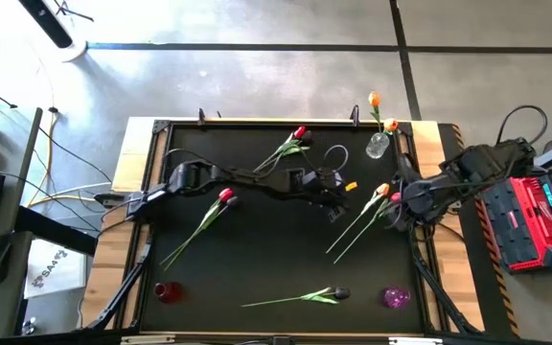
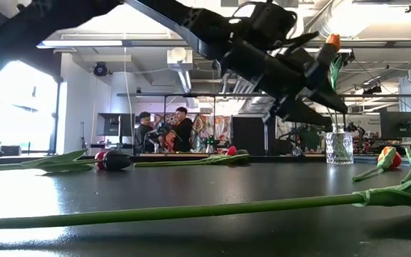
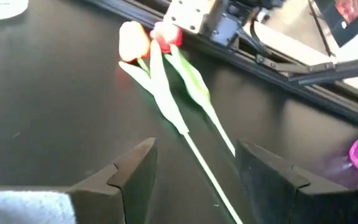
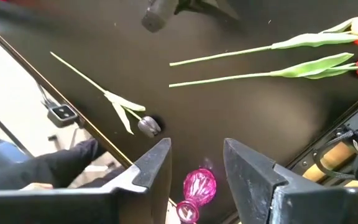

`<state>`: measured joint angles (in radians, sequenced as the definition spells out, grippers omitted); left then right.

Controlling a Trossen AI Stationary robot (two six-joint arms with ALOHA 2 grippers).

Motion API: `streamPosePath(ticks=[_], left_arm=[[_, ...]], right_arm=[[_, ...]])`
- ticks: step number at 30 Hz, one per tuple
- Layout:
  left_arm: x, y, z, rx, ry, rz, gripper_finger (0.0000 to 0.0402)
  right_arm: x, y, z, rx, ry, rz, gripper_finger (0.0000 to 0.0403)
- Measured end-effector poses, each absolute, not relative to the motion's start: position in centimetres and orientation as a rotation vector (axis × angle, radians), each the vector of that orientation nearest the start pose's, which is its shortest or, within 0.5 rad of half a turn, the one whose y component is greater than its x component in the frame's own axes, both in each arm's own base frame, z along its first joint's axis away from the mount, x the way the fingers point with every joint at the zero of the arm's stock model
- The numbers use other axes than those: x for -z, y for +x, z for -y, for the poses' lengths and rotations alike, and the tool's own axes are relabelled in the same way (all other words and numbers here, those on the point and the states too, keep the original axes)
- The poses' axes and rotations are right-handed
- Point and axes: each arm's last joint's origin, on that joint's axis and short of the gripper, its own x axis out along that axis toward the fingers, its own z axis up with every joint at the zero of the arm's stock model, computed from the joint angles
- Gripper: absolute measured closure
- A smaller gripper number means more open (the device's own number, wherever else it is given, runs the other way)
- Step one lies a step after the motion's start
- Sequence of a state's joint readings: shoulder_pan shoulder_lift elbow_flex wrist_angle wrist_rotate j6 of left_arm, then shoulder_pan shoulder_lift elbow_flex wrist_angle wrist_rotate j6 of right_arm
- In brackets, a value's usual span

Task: Sort flowers into vase by color
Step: Put the orange tulip into the transparent flower vase

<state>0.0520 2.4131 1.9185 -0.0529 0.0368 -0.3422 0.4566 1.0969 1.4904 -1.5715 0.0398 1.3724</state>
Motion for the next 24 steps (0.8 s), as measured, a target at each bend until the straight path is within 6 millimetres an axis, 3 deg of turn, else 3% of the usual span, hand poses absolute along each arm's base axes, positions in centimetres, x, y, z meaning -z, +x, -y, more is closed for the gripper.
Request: streamPosePath(ticks=[5,10,14,21,24], left_arm=[[-15.3,55.2,-1.2,-0.043,-0.252,-0.533,0.0197],[-14.8,54.8,0.1,-0.081,-0.186,-0.611,0.0198],[-14.5,53.7,0.0,-0.124,-0.185,-0.753,0.0198],[-16.9,52.2,-0.8,-0.119,-0.202,-0.855,0.0198],[-19.0,51.5,-1.2,-0.113,-0.185,-0.845,0.0198]], right_arm=[[-39.3,13.7,-6.9,0.489,0.852,-1.18,0.0268],[-38.0,15.9,-8.2,0.54,0.712,-1.189,0.0268],[-36.5,18.0,-9.2,0.656,0.683,-1.185,0.0268],[-35.1,19.8,-10.1,0.836,0.694,-1.083,0.0268],[-34.9,19.6,-10.6,0.87,0.727,-1.049,0.0268]])
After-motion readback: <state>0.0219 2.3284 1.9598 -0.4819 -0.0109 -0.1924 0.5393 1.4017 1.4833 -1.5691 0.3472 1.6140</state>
